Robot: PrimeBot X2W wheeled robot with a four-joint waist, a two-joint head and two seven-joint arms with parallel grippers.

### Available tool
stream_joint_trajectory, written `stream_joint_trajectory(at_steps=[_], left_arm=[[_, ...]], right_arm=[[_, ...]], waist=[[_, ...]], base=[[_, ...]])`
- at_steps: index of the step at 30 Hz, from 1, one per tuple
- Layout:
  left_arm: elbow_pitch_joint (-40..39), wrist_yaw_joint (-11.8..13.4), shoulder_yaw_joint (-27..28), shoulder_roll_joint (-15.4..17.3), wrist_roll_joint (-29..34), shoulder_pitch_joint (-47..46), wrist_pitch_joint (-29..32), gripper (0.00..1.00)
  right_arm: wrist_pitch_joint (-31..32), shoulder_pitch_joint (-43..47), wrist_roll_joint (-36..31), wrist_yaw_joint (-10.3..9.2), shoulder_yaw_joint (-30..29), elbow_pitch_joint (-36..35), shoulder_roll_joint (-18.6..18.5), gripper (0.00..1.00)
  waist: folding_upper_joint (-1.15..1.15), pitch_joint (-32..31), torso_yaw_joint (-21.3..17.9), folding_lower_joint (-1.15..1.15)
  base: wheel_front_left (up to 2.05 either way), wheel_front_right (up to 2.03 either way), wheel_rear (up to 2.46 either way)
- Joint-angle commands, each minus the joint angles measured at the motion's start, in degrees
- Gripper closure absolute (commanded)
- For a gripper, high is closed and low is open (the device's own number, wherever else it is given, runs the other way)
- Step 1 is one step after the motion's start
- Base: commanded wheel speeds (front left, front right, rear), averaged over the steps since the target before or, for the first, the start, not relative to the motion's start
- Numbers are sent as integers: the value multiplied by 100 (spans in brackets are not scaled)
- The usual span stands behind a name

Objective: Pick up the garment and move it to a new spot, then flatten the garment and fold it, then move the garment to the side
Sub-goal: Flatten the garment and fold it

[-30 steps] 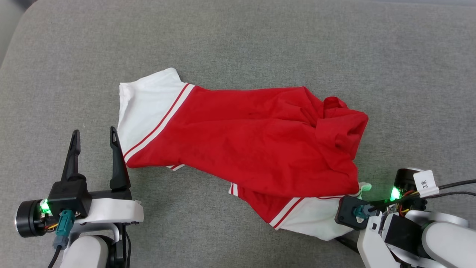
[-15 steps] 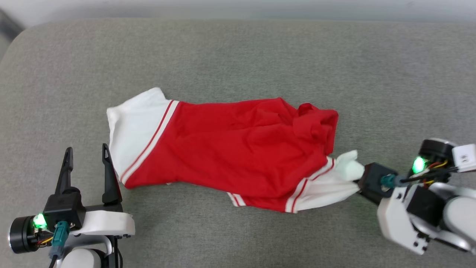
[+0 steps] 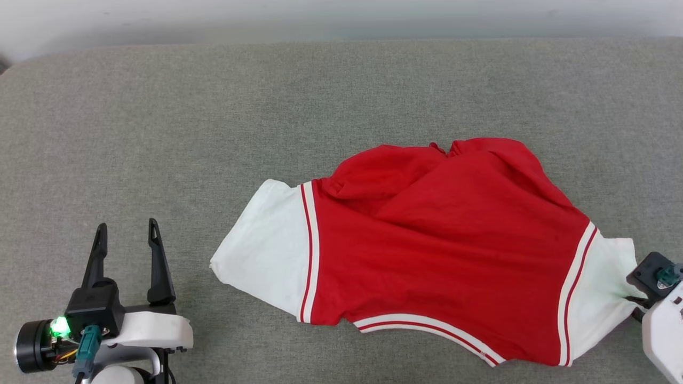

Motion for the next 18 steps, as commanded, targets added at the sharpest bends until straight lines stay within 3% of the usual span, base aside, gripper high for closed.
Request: stream_joint_trajectory(at_steps=[1, 2, 3, 4, 10, 14, 16, 17, 18], left_arm=[[30, -27, 16, -24, 34, 40, -14, 0], [61, -34, 31, -26, 50, 60, -14, 0], [95, -50, 50, -27, 67, 83, -14, 0], [125, -62, 66, -30, 77, 102, -14, 0], [276, -143, 97, 14, 134, 204, -14, 0], [350, -244, 157, 129, 92, 201, -14, 0], [407, -365, 158, 284, 96, 70, 5, 0], [421, -498, 109, 501, 144, -144, 191, 0], [418, -547, 94, 580, 174, -214, 298, 0]], right_arm=[[-83, 121, 27, -2, -19, 114, 149, 100], [-200, 162, 0, -3, -68, 205, 254, 100], [-296, 186, -12, -3, -134, 307, 344, 78], [-421, 198, -46, -3, -230, 381, 409, 0], [-985, 450, -275, -4, -851, 607, 512, 0], [-1387, 814, -542, -4, -1691, 518, 554, 0], [-1607, 1184, -764, -4, -2478, 300, 729, 0], [-1802, 1607, -1150, -5, -3402, -63, 1024, 0], [-1867, 1763, -1289, -4, -3726, -225, 1214, 0]], waist=[[0, -22, 1, 0], [0, -56, -11, 0], [0, -99, -28, 0], [0, -154, -46, 0], [0, -526, -126, 0], [0, -760, -205, 0], [0, -856, -251, 0], [0, -901, -277, 0], [0, -912, -285, 0]], base=[[0, 0, 0], [0, 0, 0], [0, 0, 0], [0, 0, 0], [0, 0, 0], [0, 0, 0], [0, 0, 0], [0, 0, 0], [0, 0, 0]])
